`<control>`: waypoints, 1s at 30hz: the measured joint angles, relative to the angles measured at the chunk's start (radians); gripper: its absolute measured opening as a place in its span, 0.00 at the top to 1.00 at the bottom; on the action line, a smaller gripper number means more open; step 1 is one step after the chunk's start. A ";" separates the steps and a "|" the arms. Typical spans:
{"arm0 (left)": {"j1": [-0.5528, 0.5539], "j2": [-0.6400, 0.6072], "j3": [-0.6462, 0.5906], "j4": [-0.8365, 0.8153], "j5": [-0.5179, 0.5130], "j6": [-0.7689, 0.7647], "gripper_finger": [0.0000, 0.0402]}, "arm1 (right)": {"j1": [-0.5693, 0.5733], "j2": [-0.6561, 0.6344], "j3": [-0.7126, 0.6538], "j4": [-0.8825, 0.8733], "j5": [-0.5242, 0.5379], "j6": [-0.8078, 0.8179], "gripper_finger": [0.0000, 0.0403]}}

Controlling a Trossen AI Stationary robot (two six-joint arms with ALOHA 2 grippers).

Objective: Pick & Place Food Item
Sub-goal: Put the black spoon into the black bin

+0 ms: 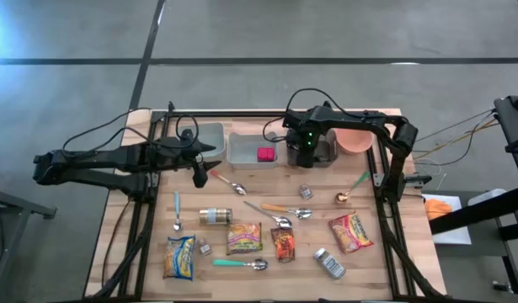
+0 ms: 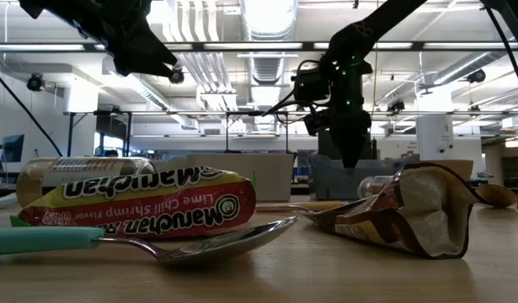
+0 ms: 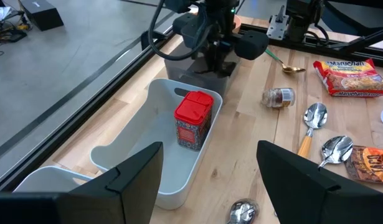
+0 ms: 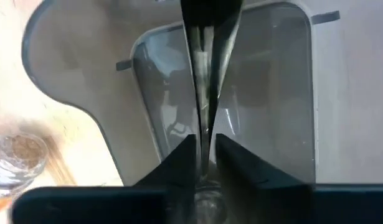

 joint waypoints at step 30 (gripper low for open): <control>0.000 0.000 0.000 0.000 0.000 0.000 0.35 | 0.002 0.002 -0.022 0.079 0.081 0.014 0.96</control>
